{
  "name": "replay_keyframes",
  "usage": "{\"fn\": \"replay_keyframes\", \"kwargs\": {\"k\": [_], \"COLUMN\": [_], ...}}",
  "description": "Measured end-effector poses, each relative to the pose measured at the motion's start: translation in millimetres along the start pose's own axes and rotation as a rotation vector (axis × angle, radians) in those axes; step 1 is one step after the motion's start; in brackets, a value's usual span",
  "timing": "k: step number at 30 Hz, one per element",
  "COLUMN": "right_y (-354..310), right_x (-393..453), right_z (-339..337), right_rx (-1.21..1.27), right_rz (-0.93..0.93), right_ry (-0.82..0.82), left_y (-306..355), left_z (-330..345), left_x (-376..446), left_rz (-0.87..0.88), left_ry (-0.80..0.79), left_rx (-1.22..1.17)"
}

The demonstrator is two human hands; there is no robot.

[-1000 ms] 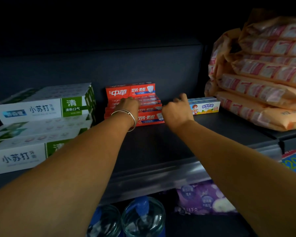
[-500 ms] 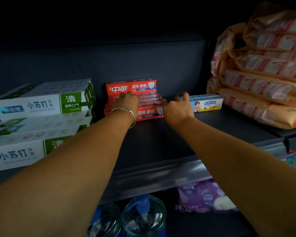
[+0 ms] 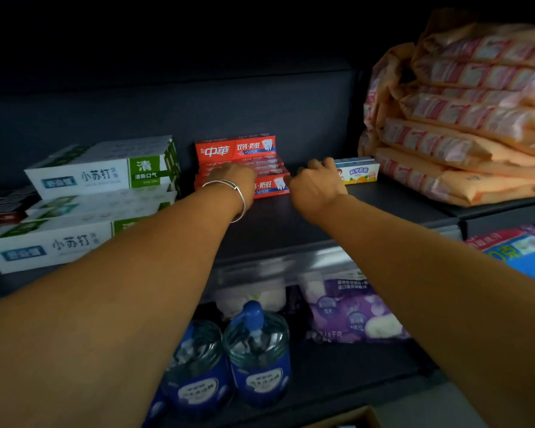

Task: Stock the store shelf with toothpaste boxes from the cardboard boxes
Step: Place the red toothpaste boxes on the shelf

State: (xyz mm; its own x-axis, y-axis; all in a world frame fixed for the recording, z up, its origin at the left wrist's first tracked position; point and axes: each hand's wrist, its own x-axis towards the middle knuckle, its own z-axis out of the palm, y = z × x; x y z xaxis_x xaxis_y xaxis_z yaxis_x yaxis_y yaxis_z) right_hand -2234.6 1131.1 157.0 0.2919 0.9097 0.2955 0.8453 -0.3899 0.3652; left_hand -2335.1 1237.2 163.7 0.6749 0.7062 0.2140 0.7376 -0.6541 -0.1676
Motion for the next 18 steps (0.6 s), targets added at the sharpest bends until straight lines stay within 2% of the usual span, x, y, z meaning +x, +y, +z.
{"fn": "replay_keyframes", "kwargs": {"k": [9, 18], "right_y": [-4, -17], "right_x": [-108, -210], "right_z": [-29, 0], "right_rx": [0.096, 0.156], "right_rz": [-0.057, -0.135], "right_ry": [-0.028, -0.121], "left_y": [48, 83], "left_z": [-22, 16], "left_x": [-108, -218], "left_rz": [0.090, 0.121], "left_ry": [0.068, 0.152], "left_rx": [-0.112, -0.179]}}
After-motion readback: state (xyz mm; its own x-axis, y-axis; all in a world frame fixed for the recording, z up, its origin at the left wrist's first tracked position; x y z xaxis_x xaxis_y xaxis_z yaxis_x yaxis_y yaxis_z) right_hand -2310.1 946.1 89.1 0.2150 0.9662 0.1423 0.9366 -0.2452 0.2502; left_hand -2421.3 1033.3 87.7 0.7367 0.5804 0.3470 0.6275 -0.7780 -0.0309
